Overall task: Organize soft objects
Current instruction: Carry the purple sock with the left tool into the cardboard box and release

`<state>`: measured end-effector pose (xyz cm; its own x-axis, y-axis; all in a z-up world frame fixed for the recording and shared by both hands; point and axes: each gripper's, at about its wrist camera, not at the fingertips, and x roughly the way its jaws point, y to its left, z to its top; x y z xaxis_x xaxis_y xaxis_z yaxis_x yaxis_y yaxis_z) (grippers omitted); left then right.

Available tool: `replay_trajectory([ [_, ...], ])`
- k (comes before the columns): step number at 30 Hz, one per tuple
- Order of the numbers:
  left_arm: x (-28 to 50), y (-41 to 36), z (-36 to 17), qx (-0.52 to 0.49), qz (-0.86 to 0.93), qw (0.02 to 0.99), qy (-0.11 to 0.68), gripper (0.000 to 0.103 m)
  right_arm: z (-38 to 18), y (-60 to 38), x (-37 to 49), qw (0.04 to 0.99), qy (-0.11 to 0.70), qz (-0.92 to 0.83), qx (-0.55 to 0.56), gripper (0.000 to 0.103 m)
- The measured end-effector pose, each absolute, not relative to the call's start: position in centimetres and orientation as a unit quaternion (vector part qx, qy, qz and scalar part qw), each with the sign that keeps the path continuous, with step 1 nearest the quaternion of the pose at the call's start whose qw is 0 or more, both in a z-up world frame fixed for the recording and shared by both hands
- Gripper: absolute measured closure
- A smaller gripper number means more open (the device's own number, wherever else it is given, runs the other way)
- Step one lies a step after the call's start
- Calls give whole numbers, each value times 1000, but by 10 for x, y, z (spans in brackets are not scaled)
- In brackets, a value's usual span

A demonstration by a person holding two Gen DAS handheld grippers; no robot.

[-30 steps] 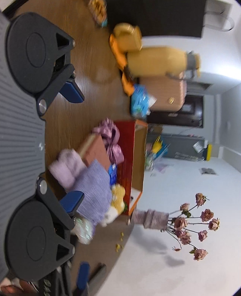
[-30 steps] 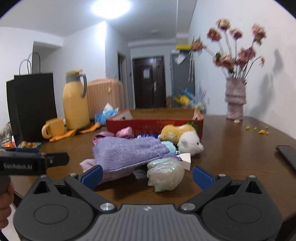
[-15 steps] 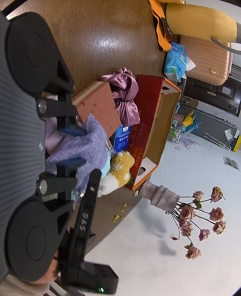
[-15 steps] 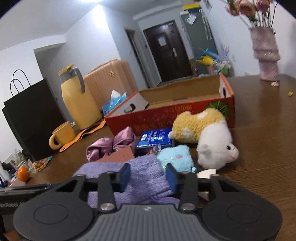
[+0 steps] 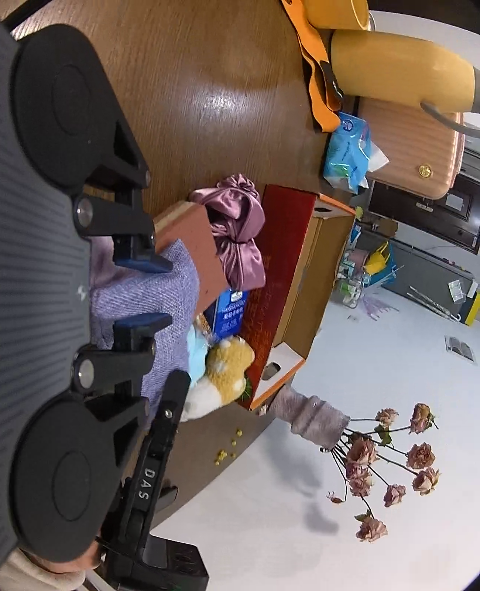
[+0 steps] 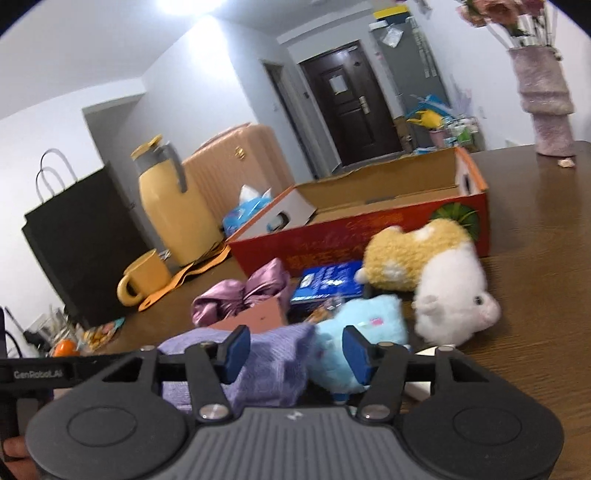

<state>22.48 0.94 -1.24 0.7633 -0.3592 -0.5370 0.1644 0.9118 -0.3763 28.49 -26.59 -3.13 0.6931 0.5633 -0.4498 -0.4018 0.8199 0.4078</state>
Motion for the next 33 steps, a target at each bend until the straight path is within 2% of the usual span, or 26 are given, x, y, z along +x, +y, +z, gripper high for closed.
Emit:
replay_trajectory([
  [1,225,10,-14,-163,-144,924,316,81,-34,-260,288,906,296,271,136,61],
  [3,224,11,-16,-172,-142,923,314,86,-40,-251,292,903,309,269,132,83],
  [4,223,11,-16,-171,-143,924,312,87,-41,-247,292,905,312,260,124,87],
  [5,221,11,-15,-170,-144,925,309,92,-43,-245,291,907,313,255,123,96],
  [9,210,10,-2,-162,-159,929,293,98,-32,-252,278,914,293,243,142,99],
  [13,205,13,37,-167,-206,932,247,99,7,-252,257,927,245,251,133,100],
  [17,248,19,79,-152,-215,937,231,99,49,-256,275,936,210,248,132,100],
  [21,322,20,102,-134,-216,939,233,99,86,-249,338,945,199,239,101,100],
  [25,414,18,105,-108,-195,939,261,99,100,-237,428,943,224,227,92,100],
  [29,514,19,86,-78,-159,936,305,99,90,-217,533,938,272,199,83,100],
  [33,584,16,44,-42,-120,927,353,98,54,-192,615,929,326,168,57,100],
])
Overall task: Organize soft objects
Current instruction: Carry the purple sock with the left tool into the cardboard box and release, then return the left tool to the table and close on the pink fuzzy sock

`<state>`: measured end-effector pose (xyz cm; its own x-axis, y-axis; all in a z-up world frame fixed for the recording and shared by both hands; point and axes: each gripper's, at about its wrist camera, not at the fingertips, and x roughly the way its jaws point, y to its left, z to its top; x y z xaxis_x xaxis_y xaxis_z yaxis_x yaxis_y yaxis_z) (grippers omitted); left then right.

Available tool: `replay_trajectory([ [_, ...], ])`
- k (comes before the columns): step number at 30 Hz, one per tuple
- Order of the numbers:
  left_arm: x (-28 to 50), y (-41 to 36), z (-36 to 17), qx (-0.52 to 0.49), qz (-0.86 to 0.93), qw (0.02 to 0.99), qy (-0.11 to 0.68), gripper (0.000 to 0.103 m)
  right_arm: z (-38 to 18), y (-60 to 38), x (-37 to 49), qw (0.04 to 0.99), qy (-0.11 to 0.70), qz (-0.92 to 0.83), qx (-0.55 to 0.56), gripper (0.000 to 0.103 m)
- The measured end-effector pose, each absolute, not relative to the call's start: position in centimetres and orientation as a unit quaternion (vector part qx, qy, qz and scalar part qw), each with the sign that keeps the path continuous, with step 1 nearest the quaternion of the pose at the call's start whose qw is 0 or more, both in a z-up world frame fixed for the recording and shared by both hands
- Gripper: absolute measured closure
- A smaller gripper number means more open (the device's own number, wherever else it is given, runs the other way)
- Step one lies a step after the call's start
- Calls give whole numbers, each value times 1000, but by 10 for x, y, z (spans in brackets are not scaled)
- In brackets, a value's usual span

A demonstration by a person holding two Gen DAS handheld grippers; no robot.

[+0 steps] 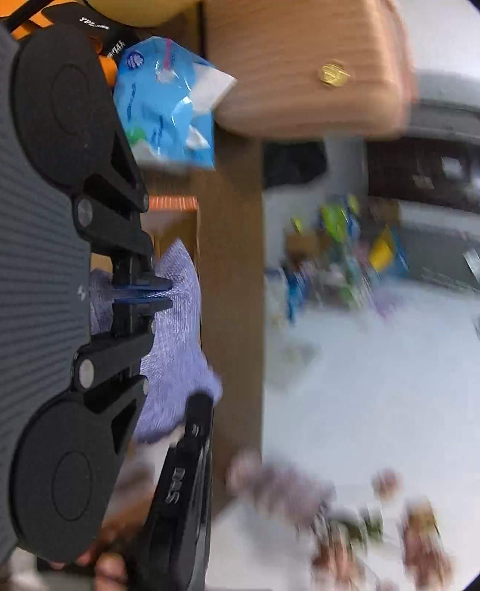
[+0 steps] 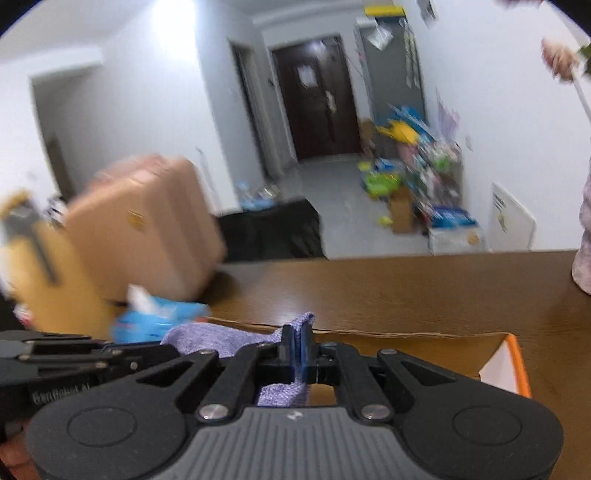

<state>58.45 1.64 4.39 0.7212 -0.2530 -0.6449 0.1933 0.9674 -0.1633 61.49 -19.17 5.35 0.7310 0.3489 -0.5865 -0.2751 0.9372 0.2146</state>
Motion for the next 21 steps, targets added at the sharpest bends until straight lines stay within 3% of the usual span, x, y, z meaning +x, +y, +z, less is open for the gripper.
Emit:
replay_trajectory([
  [2,608,13,22,-20,-107,919,380,95,31,-181,640,919,356,160,52,99],
  [5,620,8,5,11,-93,917,387,76,4,-167,666,907,393,147,30,88],
  [6,620,6,4,22,-97,920,380,66,-4,-164,670,904,402,144,23,88],
  [7,620,5,4,29,-101,921,374,62,-9,-161,672,903,405,144,16,87],
  [10,616,2,8,38,-102,924,367,59,-10,-161,676,900,409,151,19,77],
  [14,609,0,31,37,-96,930,354,55,8,-172,664,901,406,153,28,70],
  [16,595,4,51,32,-95,935,341,41,29,-186,651,906,393,153,36,69],
  [17,584,5,63,30,-95,937,333,29,40,-195,644,909,386,152,39,67],
  [21,533,12,112,38,-87,951,294,21,97,-227,598,928,345,132,34,56],
])
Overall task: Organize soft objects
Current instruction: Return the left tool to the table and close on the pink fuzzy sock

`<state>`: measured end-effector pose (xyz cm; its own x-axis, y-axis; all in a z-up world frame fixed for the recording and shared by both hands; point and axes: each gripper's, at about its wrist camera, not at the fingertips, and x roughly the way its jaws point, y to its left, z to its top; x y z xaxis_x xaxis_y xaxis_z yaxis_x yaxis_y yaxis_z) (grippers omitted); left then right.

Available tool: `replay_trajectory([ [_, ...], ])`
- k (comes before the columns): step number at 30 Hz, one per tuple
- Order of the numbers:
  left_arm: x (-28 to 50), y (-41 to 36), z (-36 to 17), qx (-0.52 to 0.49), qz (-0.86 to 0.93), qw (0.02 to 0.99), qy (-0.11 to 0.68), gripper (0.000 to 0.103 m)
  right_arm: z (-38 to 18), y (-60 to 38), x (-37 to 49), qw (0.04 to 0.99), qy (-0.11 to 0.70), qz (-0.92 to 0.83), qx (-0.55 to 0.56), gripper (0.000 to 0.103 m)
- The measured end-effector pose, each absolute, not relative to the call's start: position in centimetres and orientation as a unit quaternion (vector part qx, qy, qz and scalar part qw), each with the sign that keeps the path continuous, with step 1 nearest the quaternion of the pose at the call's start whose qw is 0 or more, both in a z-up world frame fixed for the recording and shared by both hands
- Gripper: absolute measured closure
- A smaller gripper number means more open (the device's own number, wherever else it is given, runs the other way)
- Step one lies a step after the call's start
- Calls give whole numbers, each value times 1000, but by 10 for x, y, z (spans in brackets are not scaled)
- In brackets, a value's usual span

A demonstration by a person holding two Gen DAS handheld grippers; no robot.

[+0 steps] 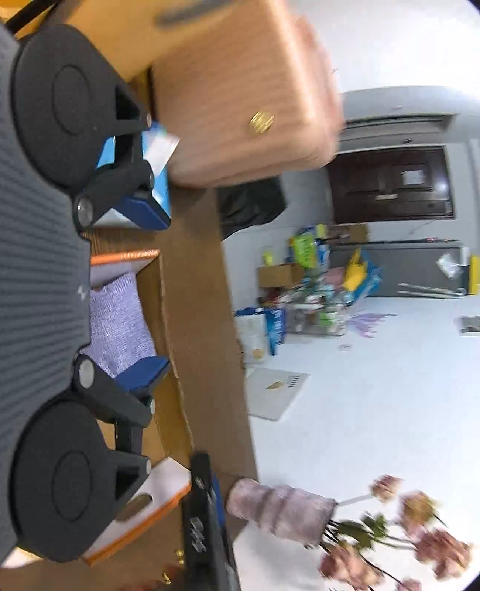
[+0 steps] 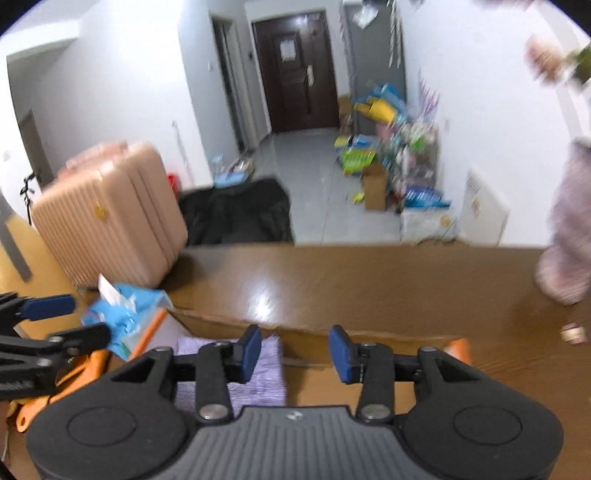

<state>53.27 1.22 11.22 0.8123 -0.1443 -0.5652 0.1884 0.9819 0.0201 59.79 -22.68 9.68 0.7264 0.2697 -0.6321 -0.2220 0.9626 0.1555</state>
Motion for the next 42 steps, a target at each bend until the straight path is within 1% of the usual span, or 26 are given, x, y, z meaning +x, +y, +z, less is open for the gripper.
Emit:
replay_trajectory([
  [1,518,14,126,39,-82,955,283,19,111,-234,584,933,334,129,32,52],
  [3,492,16,149,44,-78,962,259,15,141,-248,549,944,304,126,22,41],
  [4,475,18,160,45,-76,967,239,12,153,-255,531,949,289,124,16,38],
  [5,459,19,168,40,-71,972,222,6,161,-259,515,954,274,122,10,31],
  [6,440,22,174,30,-62,977,202,4,169,-266,492,960,254,118,6,25],
  [7,425,22,178,24,-55,980,190,3,176,-272,476,963,241,116,6,23],
  [11,366,28,183,8,-57,985,163,2,187,-289,405,969,217,117,6,23],
  [16,292,31,172,7,-45,989,138,2,181,-296,328,974,187,129,4,22],
  [17,277,33,167,4,-46,990,131,1,178,-296,314,975,179,131,4,20],
  [20,232,34,149,4,-37,992,118,1,164,-296,273,979,157,130,3,19],
  [24,179,35,120,-1,-50,992,120,0,139,-288,225,978,145,148,2,18],
  [28,128,36,87,-11,-63,990,128,0,107,-275,176,978,138,157,-13,17],
  [31,94,42,59,-37,-79,985,147,0,79,-271,140,976,146,164,2,17],
  [33,76,45,36,-44,-100,980,164,0,56,-266,115,972,155,174,17,17],
  [36,64,39,12,-19,-89,981,173,0,26,-257,91,971,171,166,24,17],
  [38,66,34,3,0,-95,977,190,0,13,-254,82,969,184,160,33,17],
  [42,76,27,-6,-4,-100,973,209,0,-6,-245,81,963,210,164,32,18],
])
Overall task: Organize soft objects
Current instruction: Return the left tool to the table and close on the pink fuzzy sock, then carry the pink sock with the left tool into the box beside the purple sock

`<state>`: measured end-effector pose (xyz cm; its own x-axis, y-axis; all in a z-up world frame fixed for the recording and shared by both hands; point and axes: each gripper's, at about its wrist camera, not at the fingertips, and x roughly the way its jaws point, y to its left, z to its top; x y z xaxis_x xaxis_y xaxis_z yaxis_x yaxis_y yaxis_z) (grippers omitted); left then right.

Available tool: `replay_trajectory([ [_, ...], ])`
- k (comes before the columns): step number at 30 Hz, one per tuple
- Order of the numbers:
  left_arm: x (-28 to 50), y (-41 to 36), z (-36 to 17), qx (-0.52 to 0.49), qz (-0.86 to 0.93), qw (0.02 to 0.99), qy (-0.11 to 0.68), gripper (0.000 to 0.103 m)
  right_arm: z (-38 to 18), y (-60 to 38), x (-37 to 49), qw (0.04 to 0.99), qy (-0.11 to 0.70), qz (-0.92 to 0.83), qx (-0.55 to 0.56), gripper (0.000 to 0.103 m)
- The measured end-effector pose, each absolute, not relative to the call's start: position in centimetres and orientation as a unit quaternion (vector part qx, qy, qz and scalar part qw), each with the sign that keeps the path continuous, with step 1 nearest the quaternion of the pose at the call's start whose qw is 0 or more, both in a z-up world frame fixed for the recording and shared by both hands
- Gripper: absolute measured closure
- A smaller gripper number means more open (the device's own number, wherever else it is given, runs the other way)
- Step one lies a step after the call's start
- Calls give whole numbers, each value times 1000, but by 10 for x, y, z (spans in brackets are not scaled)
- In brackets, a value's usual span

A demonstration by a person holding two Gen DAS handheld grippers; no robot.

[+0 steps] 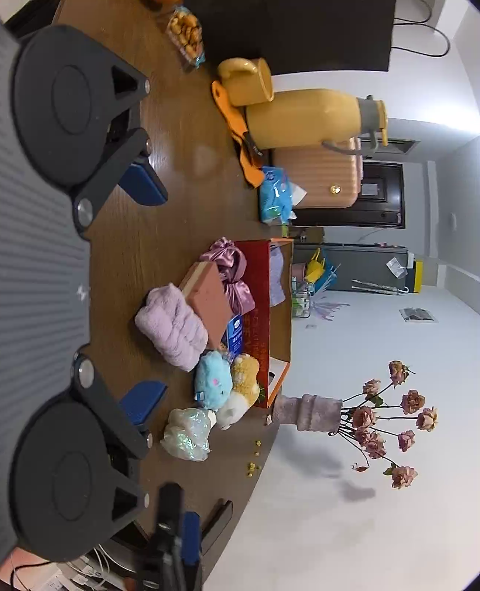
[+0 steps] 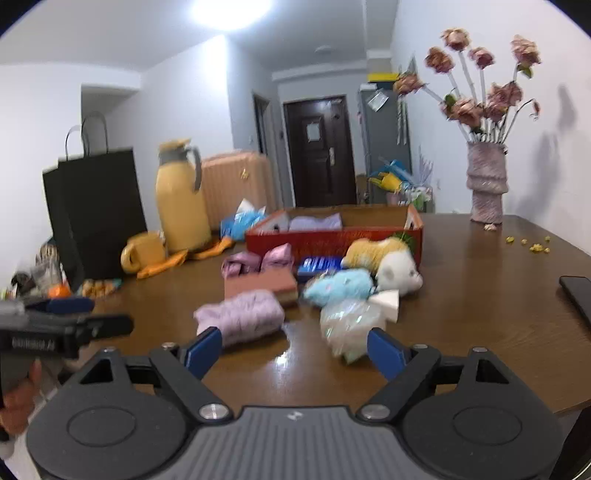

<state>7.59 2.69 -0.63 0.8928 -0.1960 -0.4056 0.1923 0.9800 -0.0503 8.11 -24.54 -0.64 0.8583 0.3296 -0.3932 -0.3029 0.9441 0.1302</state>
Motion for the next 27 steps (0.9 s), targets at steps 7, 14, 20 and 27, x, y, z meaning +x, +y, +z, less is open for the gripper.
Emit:
replay_trajectory([
  [7,100,22,-21,-19,-87,965,246,0,-19,-235,103,955,227,183,49,26],
  [14,155,25,-33,-91,-89,943,308,41,-29,-211,166,944,253,205,50,42],
  [20,199,36,-47,-144,-85,918,360,62,-33,-195,229,931,280,223,66,51],
  [27,215,58,-44,-173,-111,915,349,60,-44,-181,247,920,308,232,65,60],
])
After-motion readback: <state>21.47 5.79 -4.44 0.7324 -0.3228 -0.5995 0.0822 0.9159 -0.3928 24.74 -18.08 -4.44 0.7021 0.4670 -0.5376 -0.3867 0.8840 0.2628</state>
